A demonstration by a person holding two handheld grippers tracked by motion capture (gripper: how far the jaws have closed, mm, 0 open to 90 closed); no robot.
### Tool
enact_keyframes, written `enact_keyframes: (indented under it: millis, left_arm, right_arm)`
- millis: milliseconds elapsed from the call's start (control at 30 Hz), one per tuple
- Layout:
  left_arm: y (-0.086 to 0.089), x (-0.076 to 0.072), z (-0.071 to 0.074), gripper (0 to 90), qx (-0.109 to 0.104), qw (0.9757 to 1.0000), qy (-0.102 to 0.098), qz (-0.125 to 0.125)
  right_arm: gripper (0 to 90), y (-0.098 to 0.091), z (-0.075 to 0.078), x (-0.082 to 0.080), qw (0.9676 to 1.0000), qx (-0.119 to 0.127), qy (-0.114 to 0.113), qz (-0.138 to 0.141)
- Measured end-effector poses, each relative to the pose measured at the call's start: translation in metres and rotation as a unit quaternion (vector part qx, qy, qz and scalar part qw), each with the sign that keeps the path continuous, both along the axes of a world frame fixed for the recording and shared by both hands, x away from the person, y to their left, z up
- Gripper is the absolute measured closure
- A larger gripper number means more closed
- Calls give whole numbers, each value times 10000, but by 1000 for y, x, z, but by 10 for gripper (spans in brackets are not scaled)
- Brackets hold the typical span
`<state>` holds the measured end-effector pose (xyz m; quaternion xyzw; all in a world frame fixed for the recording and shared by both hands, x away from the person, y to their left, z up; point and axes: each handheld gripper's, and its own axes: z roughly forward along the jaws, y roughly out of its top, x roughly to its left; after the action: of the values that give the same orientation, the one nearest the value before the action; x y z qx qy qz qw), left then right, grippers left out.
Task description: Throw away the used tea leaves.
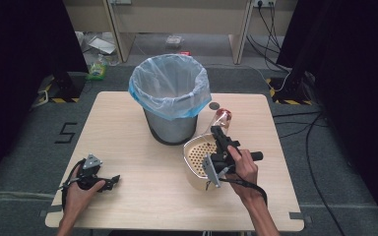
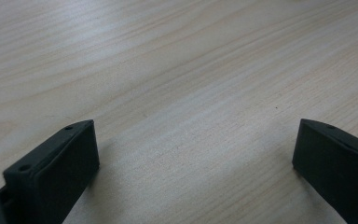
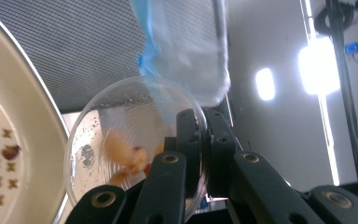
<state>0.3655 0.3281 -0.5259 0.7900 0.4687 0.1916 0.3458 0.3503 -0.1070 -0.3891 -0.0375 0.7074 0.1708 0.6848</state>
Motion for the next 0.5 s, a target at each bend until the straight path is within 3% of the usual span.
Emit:
enact_keyframes:
  millis: [100,200,233,300,400,500]
  left_arm:
    - [0,0,0,0,2,10000,0,1]
    - [0,0,0,0,0,10000,-1,3]
    - [0,0,0,0,0,10000,-1,3]
    - [0,0,0,0,0,10000,-1,3]
    - [0,0,0,0,-1,10000,0,4]
    - [0,0,0,0,1,10000,-1,3]
  right_arm:
    - [870,1,-7,1,9999,-133,-89,-10]
    - [871,6,-14,-3,9980,-514,-375,-10]
    - [871,6,-14,-3,9980,-514,-375,-10]
    - [873,7,-18,-6,9955,-727,-601,-4]
    - [873,7,-20,-5,9949,-805,-608,-15]
    - [874,10,-23,-8,9926,-926,-778,76]
